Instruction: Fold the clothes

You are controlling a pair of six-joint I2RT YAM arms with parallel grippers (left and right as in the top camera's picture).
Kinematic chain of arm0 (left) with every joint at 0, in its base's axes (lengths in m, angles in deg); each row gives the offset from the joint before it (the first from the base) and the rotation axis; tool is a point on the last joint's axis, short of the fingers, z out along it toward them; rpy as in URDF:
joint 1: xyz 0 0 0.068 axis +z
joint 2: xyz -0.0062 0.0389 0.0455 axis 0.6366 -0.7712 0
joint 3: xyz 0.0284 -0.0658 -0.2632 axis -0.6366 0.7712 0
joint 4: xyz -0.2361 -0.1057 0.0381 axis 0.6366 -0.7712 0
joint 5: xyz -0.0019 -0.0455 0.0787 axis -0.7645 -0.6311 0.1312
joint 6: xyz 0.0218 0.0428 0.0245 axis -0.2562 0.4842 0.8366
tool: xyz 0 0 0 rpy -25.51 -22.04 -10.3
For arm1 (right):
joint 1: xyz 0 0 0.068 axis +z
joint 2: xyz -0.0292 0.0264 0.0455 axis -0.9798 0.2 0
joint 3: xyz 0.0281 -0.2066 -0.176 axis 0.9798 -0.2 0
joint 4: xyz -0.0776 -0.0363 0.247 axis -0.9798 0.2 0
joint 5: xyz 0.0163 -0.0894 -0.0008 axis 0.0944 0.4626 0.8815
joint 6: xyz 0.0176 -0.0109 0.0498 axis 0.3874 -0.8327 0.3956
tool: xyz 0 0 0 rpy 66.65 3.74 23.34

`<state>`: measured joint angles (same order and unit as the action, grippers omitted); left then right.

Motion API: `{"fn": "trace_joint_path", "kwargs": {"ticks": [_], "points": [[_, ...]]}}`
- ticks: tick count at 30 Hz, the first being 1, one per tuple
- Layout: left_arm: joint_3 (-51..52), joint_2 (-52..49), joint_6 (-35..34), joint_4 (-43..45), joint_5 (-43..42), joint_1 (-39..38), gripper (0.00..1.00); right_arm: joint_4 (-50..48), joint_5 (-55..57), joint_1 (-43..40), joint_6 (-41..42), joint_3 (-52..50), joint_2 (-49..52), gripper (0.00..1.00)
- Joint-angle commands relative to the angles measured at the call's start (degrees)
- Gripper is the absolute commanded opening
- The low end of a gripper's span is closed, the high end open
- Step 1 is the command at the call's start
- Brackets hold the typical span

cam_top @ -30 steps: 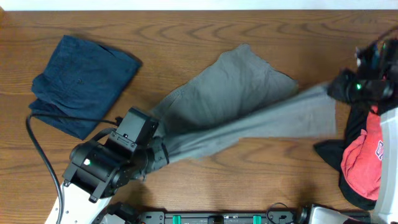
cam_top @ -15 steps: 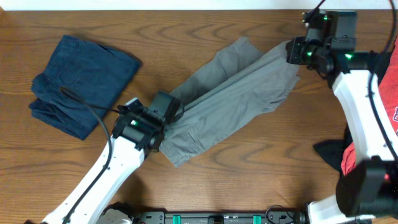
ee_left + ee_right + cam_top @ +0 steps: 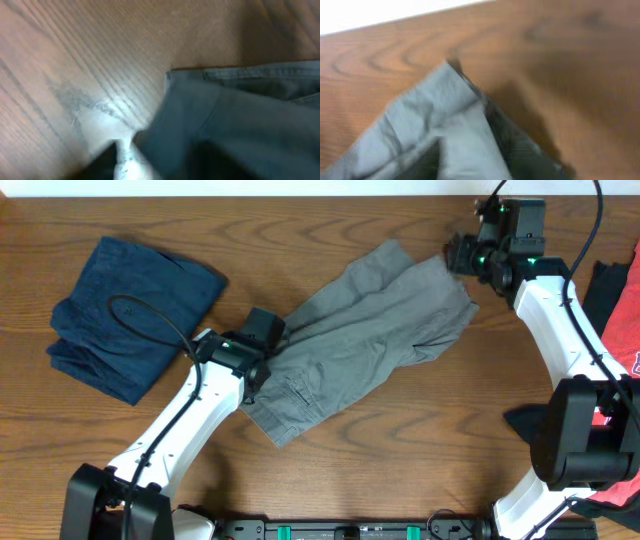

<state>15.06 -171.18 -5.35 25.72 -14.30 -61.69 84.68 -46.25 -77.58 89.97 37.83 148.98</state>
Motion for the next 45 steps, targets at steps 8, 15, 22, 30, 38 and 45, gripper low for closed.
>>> {"fn": "trace_joint_path", "kwargs": {"ticks": [8, 15, 22, 30, 38, 45], "points": [[-2.19, 6.10, 9.84, -2.25, -2.23, 6.56, 0.93, 6.95, -2.64, 0.44, 1.49, 0.59, -0.33, 0.99], [-1.81, 7.98, 10.38, -8.46, -16.83, 9.97, 0.95, 25.40, 8.09, 0.26, 1.44, 0.39, 0.11, 0.95], [1.57, 7.98, 11.80, -7.93, -22.08, 7.50, 0.66, 26.08, 6.29, 0.44, 1.11, -0.66, 1.25, 0.67], [8.33, 7.98, 11.85, 1.11, -24.33, 4.42, 0.61, 23.63, 6.82, 0.92, 2.99, -5.84, 3.93, 0.58], [15.30, 6.99, 11.87, 16.94, -25.66, 1.81, 0.61, 15.47, 2.34, 2.56, 3.69, -9.99, 7.32, 0.75], [15.58, 1.75, 11.87, 17.64, -25.66, 1.44, 0.61, 13.38, 3.26, 4.22, 4.96, -11.43, 9.77, 0.01]]}}
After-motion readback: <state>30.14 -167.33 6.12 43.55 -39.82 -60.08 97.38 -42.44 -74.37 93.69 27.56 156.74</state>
